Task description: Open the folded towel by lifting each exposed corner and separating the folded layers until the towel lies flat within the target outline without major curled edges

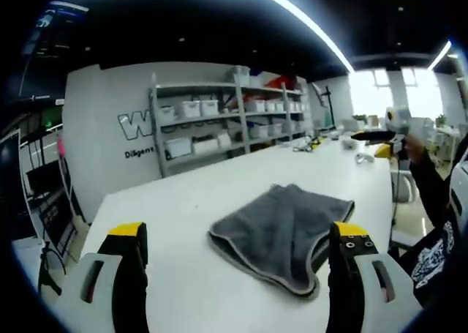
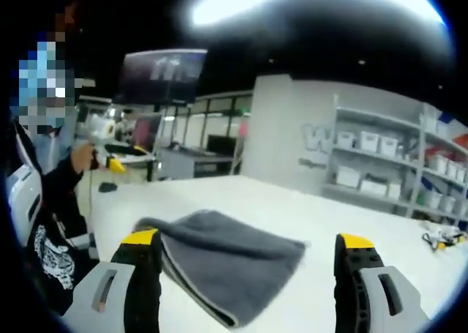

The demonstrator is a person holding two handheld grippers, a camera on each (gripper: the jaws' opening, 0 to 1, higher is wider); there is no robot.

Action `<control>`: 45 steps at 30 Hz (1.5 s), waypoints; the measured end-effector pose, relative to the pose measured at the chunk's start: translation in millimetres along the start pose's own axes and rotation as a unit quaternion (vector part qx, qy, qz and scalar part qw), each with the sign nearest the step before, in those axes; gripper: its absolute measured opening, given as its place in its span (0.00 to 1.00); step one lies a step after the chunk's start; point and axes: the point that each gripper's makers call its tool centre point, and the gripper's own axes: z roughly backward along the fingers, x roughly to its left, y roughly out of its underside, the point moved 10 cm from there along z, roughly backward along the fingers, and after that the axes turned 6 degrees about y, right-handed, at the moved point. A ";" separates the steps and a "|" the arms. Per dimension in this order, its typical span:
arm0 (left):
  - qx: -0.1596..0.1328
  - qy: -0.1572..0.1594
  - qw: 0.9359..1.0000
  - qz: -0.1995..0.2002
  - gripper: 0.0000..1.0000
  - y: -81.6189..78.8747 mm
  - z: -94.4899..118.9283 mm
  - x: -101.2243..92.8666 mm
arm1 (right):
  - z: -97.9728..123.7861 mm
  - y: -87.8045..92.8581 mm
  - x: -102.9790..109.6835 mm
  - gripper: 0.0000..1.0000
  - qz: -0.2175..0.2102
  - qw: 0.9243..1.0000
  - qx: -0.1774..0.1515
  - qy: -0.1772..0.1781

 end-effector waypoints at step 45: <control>0.027 0.037 0.999 0.008 1.00 30.8 8.4 -35.3 | -121.2 -103.4 1.7 0.99 0.192 0.969 0.082 -0.135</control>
